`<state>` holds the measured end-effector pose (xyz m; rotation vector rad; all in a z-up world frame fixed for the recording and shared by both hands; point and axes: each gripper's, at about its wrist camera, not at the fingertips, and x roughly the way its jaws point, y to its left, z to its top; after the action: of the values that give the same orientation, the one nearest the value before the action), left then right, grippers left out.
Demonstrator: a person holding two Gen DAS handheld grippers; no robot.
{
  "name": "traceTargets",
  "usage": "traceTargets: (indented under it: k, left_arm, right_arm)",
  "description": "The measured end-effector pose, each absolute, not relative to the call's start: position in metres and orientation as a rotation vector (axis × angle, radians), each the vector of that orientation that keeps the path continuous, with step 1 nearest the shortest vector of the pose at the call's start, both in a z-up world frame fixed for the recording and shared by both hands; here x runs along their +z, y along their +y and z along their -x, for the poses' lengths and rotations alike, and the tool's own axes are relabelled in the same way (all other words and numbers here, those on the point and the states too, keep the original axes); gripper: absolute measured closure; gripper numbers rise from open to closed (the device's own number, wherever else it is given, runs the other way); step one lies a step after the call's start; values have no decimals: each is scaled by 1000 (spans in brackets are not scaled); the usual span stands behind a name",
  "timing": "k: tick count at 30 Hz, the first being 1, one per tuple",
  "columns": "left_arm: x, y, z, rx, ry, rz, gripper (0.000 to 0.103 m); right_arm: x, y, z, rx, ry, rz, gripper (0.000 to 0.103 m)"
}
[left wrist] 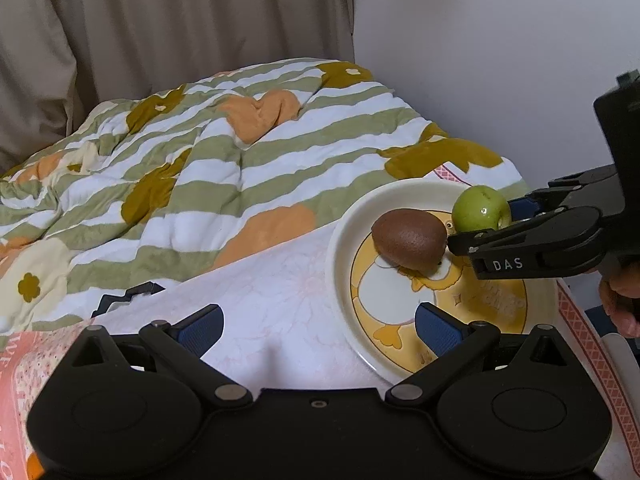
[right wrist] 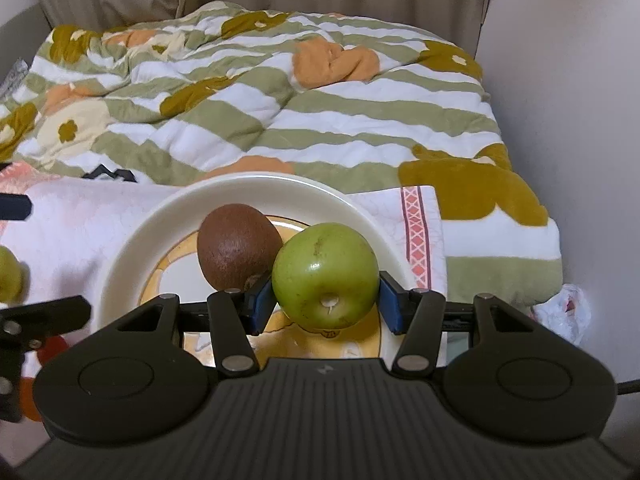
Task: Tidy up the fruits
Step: 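Open both tools to release the fruits in the bowl and withdraw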
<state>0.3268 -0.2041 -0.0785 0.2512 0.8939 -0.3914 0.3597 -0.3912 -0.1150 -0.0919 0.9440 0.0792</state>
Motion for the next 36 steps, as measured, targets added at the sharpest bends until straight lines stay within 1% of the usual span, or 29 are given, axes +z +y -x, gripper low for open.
traceTargets:
  k: [2, 3, 5, 6, 7, 8, 16, 28, 36]
  left_arm:
    - [-78, -202, -325, -389, 893, -246, 0]
    - [-78, -202, -325, -387, 893, -245, 0]
    - [-77, -202, -324, -384, 893, -243, 0]
    - [-76, -202, -322, -383, 892, -242, 0]
    - [-75, -201, -322, -381, 891, -239, 0]
    - [-74, -202, -321, -379, 892, -236, 0]
    - [-58, -198, -305, -350, 872, -212, 0]
    - [-20, -184, -257, -272, 806, -169, 0]
    - [0, -153, -221, -173, 778, -144, 0]
  right_arm:
    - [-117, -392, -359, 76, 944, 85, 33]
    - [-117, -392, -358, 75, 935, 89, 31]
    - [-113, -390, -355, 69, 914, 119, 17]
    - [-111, -389, -353, 71, 906, 130, 13]
    - [-109, -389, -351, 67, 897, 138, 1]
    - [-106, -390, -349, 62, 884, 137, 0]
    - [-85, -395, -329, 61, 859, 91, 0]
    - [-28, -390, -274, 91, 792, 86, 0]
    - [2, -367, -234, 134, 769, 109, 0]
